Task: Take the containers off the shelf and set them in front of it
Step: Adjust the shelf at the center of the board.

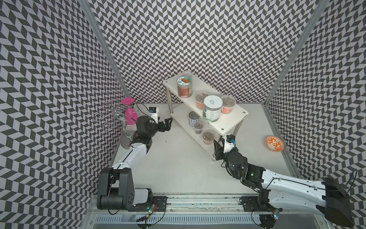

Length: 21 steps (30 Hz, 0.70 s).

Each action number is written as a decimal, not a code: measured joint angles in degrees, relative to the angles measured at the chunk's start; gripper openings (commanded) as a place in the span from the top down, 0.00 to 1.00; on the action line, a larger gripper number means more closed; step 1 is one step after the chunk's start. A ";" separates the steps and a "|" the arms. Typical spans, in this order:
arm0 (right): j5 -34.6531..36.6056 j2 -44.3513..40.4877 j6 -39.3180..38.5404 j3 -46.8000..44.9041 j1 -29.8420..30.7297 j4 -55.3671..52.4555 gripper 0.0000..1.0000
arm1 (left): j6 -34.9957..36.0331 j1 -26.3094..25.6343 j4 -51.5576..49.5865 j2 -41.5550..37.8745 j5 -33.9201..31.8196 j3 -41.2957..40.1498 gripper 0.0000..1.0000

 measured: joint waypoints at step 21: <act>5.22 -0.72 -8.79 -2.75 -2.32 4.22 0.92 | 7.93 0.87 0.52 13.05 -1.22 11.74 0.00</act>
